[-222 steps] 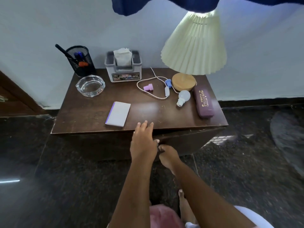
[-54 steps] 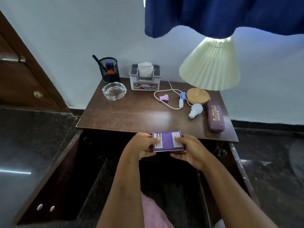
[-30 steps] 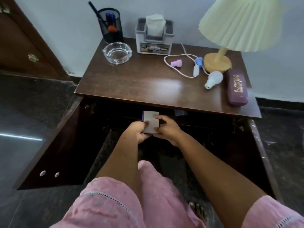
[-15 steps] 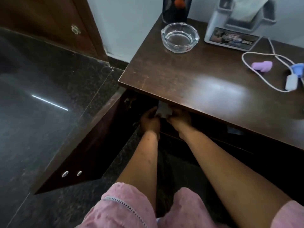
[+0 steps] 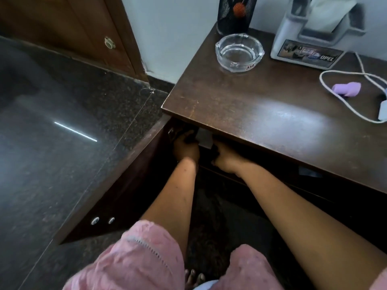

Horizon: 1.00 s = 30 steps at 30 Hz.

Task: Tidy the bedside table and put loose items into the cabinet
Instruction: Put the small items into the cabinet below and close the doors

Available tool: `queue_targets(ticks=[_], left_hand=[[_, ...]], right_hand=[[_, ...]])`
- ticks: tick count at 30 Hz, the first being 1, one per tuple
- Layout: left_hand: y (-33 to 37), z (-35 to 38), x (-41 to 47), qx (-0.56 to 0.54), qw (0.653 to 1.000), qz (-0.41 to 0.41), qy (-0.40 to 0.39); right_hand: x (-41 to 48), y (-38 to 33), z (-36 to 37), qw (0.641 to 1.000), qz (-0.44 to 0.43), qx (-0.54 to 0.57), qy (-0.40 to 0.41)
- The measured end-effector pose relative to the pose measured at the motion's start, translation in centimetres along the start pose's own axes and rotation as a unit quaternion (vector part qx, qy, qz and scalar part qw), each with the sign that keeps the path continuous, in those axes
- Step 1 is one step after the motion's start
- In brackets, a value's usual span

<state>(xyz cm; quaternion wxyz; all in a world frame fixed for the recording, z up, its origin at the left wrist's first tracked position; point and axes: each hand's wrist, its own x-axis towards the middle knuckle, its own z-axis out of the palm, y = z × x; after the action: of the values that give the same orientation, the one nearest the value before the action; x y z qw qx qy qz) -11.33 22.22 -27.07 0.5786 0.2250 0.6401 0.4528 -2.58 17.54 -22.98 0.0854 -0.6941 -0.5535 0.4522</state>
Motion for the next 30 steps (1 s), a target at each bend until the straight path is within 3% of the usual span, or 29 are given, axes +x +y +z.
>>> queue_targets(ticks=[3,5,8,11,13,16,18,23,26,30], left_hand=[[2.0,0.3,-3.1,-0.029,0.996,0.041,0.074],[3.6,0.0,-5.7,-0.026,0.975,0.133,0.175],[6.9,-0.8,-8.0,-0.047,0.937,0.256,0.231],[10.6,0.3,-8.2,-0.002,0.950,0.285,0.130],[12.9,2.0,-8.1,0.060,0.960,0.268,0.053],[14.9,4.7,-6.5,0.101,0.970,0.207,-0.071],[14.8,5.7,-4.8,0.095,0.972,0.164,-0.139],[14.6,7.0,-1.9,0.037,0.974,0.180,-0.130],[15.2,8.4,-0.9,0.096,0.963,0.193,-0.163],[15.7,9.3,-0.2,0.212,0.938,0.175,-0.209]], right_hand=[[-3.4,-2.0,-1.0,0.958,-0.010,-0.274,-0.089],[-5.8,-4.3,-2.0,0.954,-0.048,-0.278,-0.104],[-7.9,-7.2,-5.0,0.979,-0.115,-0.166,0.006],[-7.3,-7.7,-8.1,0.963,-0.133,-0.025,0.234],[-5.6,-6.9,-9.6,0.938,-0.106,-0.010,0.328],[-3.1,-5.7,-10.1,0.954,-0.019,-0.062,0.293],[-1.9,-5.4,-9.9,0.947,-0.017,-0.083,0.310],[0.7,-5.3,-10.8,0.908,0.005,-0.013,0.419],[2.1,-5.1,-12.1,0.906,0.056,0.001,0.420],[2.6,-4.9,-12.7,0.899,0.061,0.008,0.433]])
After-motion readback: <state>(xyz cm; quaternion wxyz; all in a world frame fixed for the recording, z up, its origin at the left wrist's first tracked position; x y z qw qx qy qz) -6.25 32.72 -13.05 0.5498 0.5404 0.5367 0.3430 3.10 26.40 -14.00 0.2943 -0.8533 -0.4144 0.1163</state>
